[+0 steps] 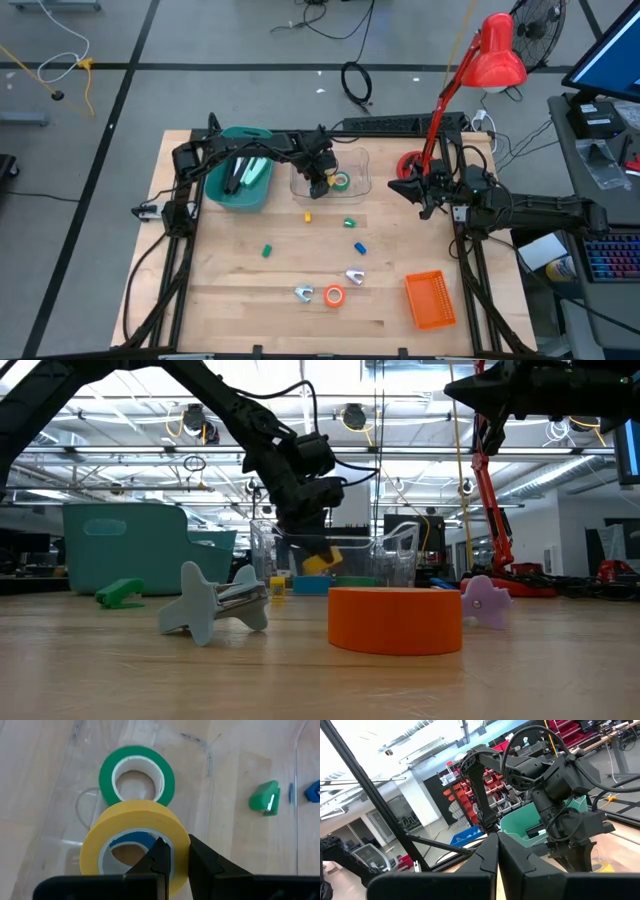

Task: Pick and place Stapler, Stapler remover, tape
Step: Put the yellow tape into the transparent bin, then put the orange tape into the transparent bin

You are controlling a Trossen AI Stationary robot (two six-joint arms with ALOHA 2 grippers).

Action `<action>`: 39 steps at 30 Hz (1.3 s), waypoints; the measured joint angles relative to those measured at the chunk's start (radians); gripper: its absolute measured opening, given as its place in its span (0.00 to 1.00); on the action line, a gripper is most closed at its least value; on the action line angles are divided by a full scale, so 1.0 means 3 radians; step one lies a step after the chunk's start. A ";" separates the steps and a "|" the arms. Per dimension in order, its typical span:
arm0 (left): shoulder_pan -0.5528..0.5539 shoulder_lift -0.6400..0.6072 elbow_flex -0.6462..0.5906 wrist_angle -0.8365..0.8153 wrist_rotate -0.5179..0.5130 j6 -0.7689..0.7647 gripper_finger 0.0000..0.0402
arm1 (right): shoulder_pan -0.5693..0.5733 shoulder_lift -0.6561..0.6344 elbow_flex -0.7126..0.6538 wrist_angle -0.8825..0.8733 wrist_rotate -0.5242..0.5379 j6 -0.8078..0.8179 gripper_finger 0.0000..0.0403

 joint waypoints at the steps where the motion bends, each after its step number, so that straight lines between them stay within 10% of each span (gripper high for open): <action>1: 0.0000 0.0000 0.0000 -0.0014 -0.0007 0.0001 0.09 | 0.0000 -0.0001 0.0000 0.0000 0.0000 0.0001 0.01; 24: -0.0074 -0.0071 0.0000 -0.0051 -0.0398 0.0090 0.38 | 0.0000 -0.0001 0.0000 0.0001 -0.0011 0.0003 0.01; 39: -0.0267 -0.1347 0.0000 -0.0482 -0.0303 -0.0566 0.51 | 0.0001 -0.0001 0.0000 0.0009 -0.0287 -0.0025 0.01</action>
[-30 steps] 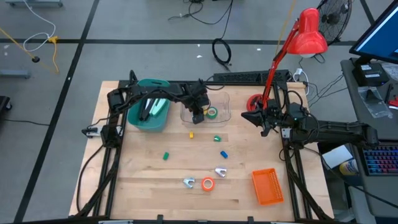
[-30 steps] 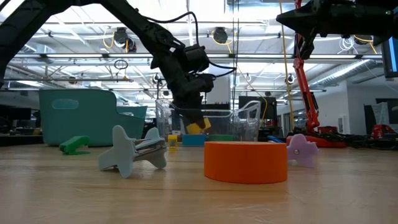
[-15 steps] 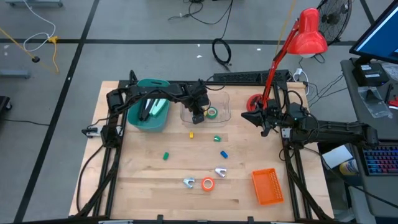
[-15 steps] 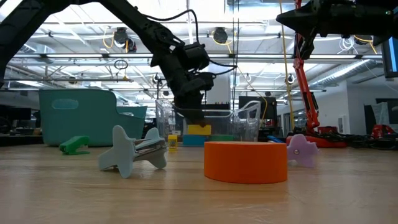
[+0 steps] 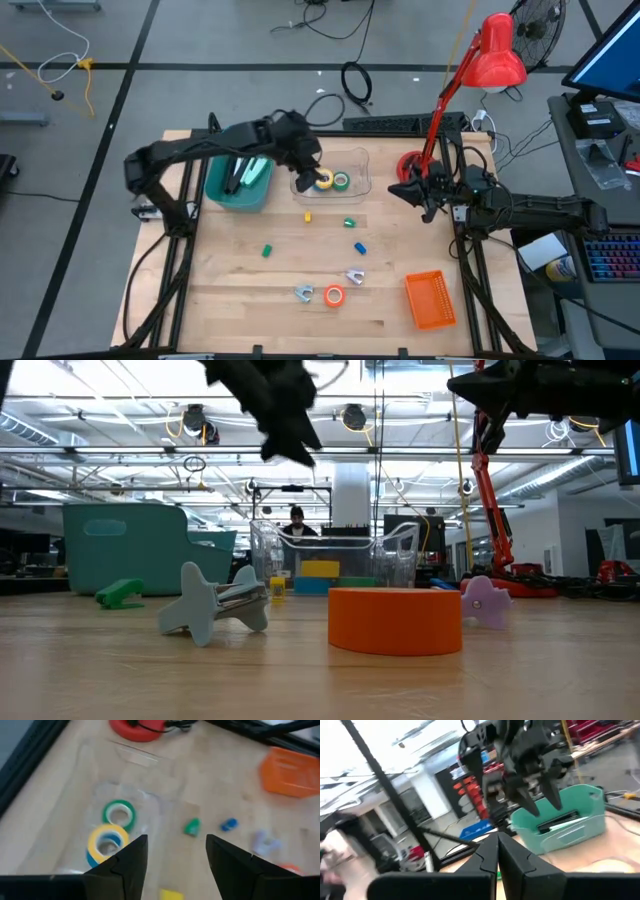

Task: Pick and place Stapler, Stapler remover, tape
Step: Put the orange tape into the transparent bin

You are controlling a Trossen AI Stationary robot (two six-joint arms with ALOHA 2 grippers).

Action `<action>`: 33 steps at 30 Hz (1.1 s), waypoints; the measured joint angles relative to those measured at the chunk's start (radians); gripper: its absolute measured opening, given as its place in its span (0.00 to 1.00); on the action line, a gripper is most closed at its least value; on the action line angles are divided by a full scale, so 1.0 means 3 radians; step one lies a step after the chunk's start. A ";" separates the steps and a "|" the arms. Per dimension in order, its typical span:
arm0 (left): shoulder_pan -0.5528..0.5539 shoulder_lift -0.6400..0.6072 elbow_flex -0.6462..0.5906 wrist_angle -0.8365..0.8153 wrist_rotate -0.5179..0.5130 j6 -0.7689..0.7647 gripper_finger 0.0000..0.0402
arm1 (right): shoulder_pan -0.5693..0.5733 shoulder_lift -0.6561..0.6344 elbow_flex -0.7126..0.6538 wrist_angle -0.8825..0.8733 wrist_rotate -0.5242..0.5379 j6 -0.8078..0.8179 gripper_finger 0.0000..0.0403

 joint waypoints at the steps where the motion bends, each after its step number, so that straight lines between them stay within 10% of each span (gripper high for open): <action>1: -0.0042 -0.0081 0.0000 -0.0084 -0.0003 -0.0056 0.51 | 0.0000 0.0000 0.0000 0.0009 -0.0081 -0.0015 0.01; 11: -0.0571 -0.0690 -0.0295 -0.0109 -0.0194 -0.0258 0.51 | 0.0171 0.0149 0.0000 0.0435 -0.0621 -0.0114 0.01; 33: -0.1516 -0.2910 -0.2646 0.1153 -0.0906 -0.0946 0.51 | 0.1355 0.1360 0.0880 -0.0426 -0.0113 -0.0061 0.01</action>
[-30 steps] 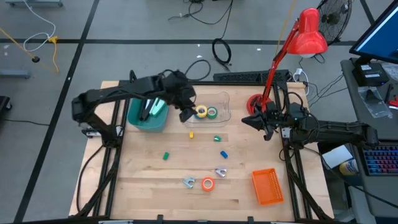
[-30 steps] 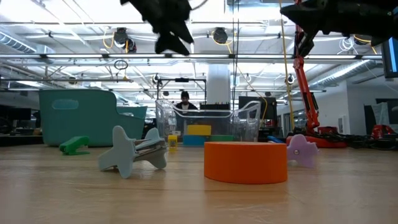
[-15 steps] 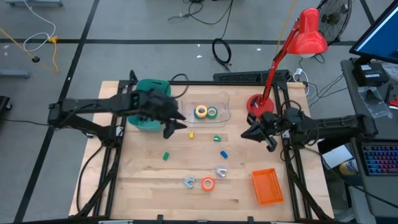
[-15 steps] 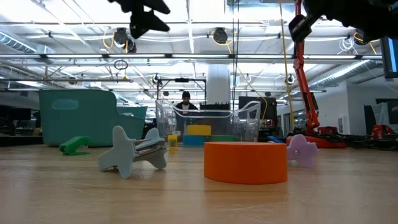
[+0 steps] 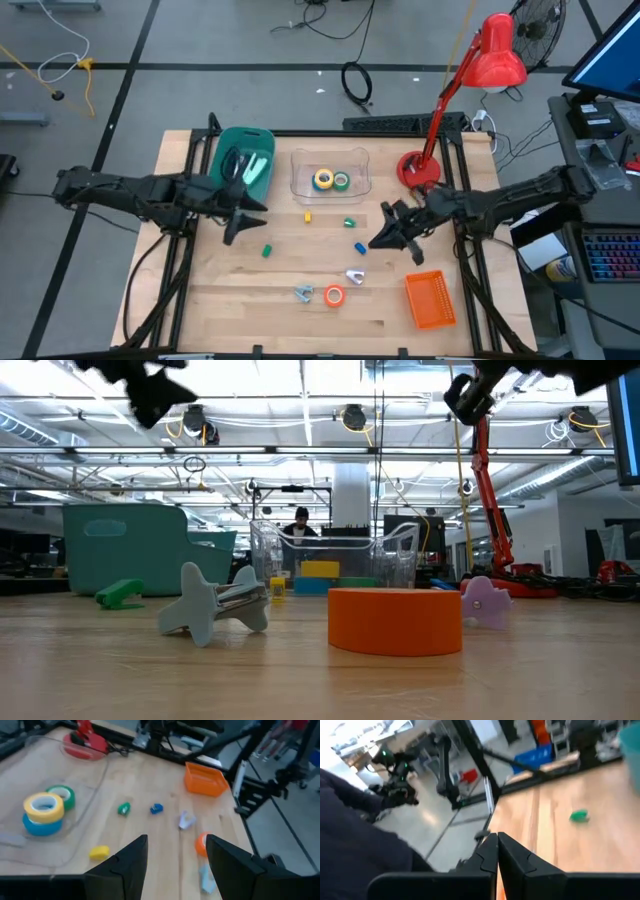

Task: Pick and place Stapler, Stapler remover, tape
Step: Put the orange tape into the transparent bin

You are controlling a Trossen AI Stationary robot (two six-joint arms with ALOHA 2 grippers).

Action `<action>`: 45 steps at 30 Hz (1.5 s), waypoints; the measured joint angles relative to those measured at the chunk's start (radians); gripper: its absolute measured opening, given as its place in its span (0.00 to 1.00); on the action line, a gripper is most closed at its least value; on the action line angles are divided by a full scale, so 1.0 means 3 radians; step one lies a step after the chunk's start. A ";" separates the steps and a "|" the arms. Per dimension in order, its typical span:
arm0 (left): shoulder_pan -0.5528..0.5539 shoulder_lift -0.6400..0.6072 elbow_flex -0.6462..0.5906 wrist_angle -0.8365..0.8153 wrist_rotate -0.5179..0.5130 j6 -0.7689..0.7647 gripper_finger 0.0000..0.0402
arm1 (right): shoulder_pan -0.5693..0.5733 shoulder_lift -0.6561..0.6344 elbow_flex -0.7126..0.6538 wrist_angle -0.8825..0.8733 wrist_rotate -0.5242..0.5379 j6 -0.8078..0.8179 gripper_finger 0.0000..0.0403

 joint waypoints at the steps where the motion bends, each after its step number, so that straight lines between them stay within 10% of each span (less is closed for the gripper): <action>1: -0.0043 -0.0072 -0.0062 0.0012 0.0000 -0.0001 0.51 | 0.0056 0.0060 0.0077 -0.0129 0.0038 0.0026 0.01; 35: -0.0664 -0.2252 -0.0740 -0.1138 -0.0382 0.0291 0.51 | 0.0587 0.2652 0.2521 -0.2124 0.0190 0.0812 0.01; 45: -0.0664 -0.2436 -0.1495 0.0071 -0.0340 0.0337 0.51 | 0.0553 0.2758 0.2525 -0.2596 0.0096 0.1043 0.01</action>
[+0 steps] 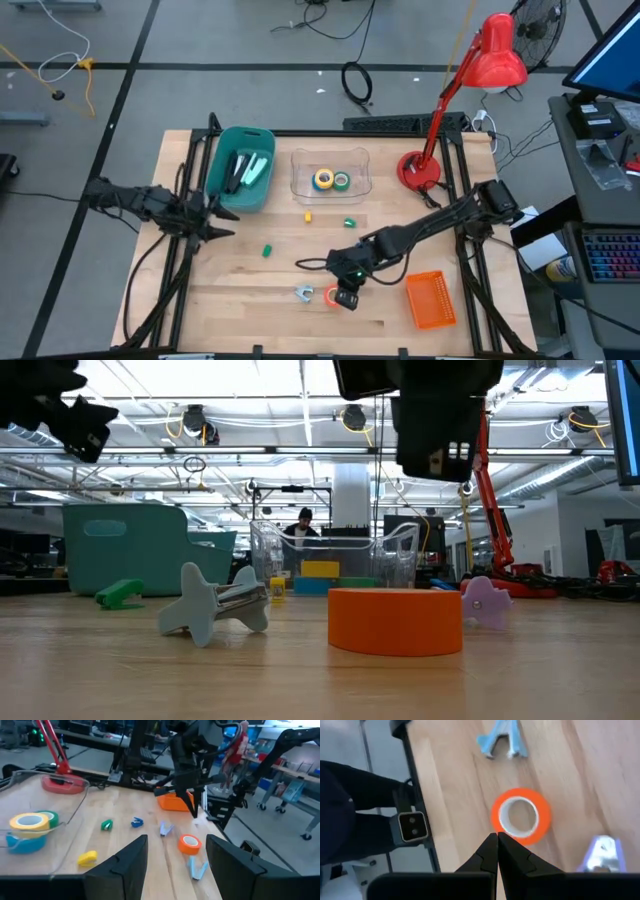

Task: Pick and place Stapler, Stapler remover, tape
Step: Put the orange tape into the transparent bin

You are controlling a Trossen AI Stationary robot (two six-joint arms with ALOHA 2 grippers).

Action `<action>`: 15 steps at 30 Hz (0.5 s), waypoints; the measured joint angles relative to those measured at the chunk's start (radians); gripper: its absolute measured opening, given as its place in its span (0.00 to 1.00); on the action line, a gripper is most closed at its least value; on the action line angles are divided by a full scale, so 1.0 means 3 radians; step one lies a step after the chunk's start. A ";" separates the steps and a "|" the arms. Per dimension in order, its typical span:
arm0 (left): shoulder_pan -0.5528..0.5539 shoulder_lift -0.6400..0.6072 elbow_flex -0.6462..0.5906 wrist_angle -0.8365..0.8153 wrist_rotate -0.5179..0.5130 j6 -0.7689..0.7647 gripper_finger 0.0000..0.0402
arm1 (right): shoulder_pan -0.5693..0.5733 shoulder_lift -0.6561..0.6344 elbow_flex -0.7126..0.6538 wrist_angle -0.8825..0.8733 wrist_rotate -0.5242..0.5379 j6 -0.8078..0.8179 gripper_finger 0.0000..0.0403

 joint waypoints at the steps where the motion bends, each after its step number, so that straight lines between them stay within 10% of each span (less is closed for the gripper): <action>1: 0.0000 0.0000 -0.0068 0.0090 0.0004 -0.0001 0.51 | -0.0017 0.0000 0.0000 -0.0017 0.0001 0.0019 0.01; 15: 0.0009 -0.0011 -0.0158 0.0015 -0.0003 0.0013 0.51 | -0.0195 0.0004 -0.0004 -0.0087 -0.0463 0.0152 0.04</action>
